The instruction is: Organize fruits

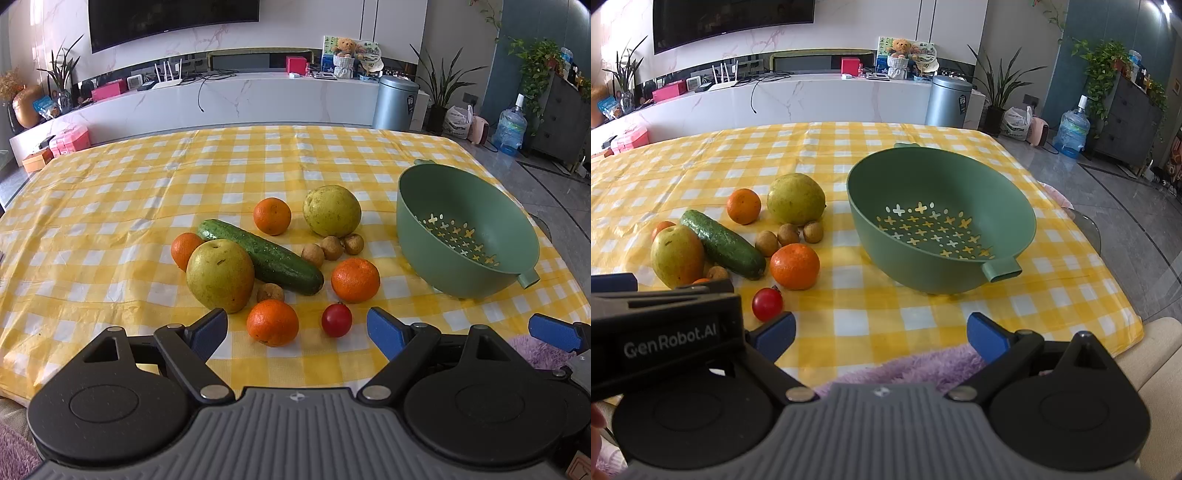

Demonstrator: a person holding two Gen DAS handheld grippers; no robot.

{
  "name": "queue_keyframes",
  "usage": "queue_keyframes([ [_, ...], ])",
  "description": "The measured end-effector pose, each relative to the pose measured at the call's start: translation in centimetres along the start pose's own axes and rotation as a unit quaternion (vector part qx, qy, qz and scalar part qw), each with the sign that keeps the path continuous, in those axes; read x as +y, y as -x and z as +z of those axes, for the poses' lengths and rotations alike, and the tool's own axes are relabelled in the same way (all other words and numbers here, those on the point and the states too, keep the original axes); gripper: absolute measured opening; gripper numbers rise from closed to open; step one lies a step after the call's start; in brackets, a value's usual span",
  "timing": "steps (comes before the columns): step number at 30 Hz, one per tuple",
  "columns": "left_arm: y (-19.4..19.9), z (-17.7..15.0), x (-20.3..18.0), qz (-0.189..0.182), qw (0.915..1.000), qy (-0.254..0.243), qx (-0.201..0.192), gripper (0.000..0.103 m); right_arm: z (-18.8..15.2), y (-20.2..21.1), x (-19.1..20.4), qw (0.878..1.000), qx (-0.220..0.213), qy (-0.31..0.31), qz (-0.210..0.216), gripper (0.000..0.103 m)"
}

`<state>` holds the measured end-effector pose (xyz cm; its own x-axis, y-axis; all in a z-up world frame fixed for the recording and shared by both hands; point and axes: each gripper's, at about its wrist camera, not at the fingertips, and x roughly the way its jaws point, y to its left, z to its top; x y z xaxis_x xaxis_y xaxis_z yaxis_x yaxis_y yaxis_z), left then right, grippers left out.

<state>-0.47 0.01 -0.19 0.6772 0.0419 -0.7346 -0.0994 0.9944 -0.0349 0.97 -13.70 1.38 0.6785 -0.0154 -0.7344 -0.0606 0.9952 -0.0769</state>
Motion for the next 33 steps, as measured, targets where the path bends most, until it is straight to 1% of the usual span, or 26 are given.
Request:
queue_keyframes([
  [8,-0.30,0.06,0.23,-0.008,0.9999,0.003,0.009,0.103,0.05,-0.13,0.15,1.000,0.002,0.003,-0.002,0.095],
  [21,-0.50,-0.09,0.32,-0.011,0.9998,0.009,0.015,0.103,0.03,0.02,0.39,1.000,0.002,0.012,-0.011,0.095],
  [33,-0.64,-0.31,0.21,-0.006,0.9998,0.012,0.014,0.103,0.05,-0.02,0.37,1.000,0.006,0.014,-0.011,0.095],
])
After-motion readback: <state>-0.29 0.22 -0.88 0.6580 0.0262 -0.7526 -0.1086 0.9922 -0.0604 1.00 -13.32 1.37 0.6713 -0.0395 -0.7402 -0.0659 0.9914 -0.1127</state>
